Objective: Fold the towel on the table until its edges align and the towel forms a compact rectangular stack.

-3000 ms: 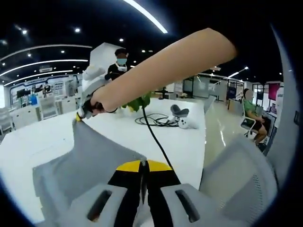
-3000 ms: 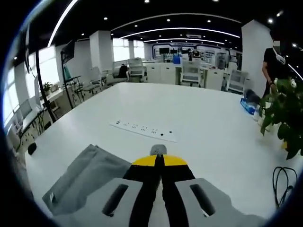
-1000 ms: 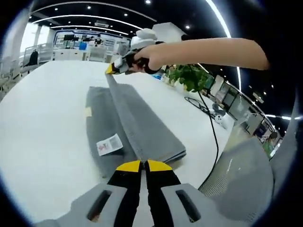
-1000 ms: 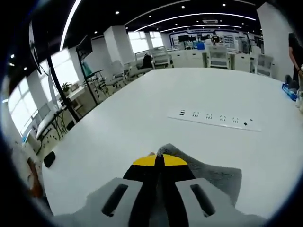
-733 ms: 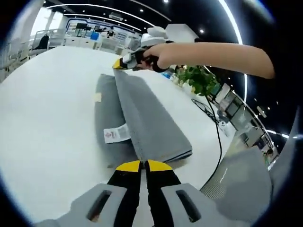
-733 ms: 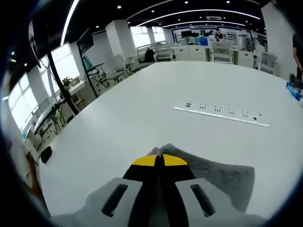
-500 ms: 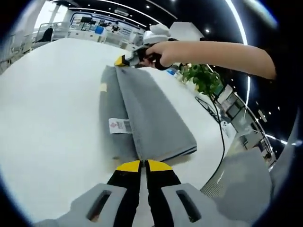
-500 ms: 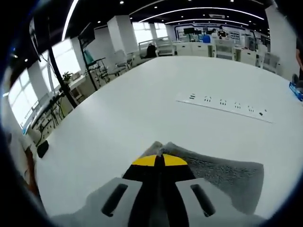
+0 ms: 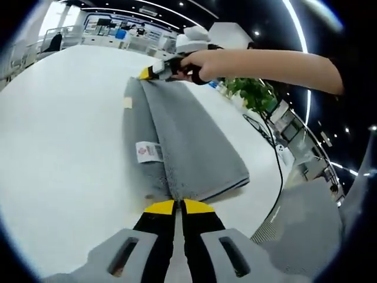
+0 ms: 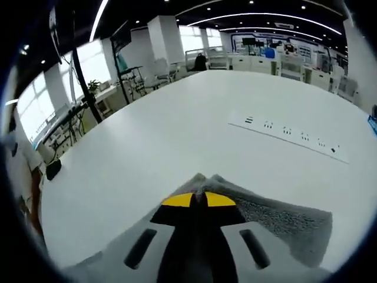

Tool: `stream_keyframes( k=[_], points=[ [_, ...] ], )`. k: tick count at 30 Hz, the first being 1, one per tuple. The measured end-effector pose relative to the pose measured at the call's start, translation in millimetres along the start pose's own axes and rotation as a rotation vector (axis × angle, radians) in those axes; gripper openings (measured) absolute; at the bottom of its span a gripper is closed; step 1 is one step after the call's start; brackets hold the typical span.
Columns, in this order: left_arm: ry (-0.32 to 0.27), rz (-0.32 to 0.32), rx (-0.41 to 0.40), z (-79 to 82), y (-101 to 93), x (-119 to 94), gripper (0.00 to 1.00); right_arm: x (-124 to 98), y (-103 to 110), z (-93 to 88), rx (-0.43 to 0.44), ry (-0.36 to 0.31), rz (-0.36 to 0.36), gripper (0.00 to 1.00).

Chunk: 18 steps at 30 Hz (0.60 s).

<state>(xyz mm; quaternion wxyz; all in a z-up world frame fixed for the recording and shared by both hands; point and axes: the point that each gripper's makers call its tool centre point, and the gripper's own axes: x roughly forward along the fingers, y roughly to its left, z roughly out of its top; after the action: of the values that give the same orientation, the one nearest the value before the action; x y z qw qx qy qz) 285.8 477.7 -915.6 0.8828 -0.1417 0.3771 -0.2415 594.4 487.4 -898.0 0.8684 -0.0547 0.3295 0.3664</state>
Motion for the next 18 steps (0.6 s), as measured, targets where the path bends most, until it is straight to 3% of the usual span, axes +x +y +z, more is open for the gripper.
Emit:
stream_keyframes(
  k=[8,12,15,18],
  points=[
    [-0.007,0.002,0.032,3.5,-2.3,-4,0.05,-14,-1,4.0,-0.083,-0.009,0.021,0.12],
    [0.014,0.030,0.103,0.6,0.5,-8,0.08,-28,-10,5.8,-0.083,-0.023,0.012,0.14],
    [0.033,0.084,0.177,-1.4,5.8,-13,0.21,-34,-18,4.1,-0.071,-0.022,0.008,0.17],
    [0.025,0.111,0.235,1.4,10.4,-18,0.21,-45,-22,-1.1,-0.048,-0.024,0.011,0.18]
  ],
)
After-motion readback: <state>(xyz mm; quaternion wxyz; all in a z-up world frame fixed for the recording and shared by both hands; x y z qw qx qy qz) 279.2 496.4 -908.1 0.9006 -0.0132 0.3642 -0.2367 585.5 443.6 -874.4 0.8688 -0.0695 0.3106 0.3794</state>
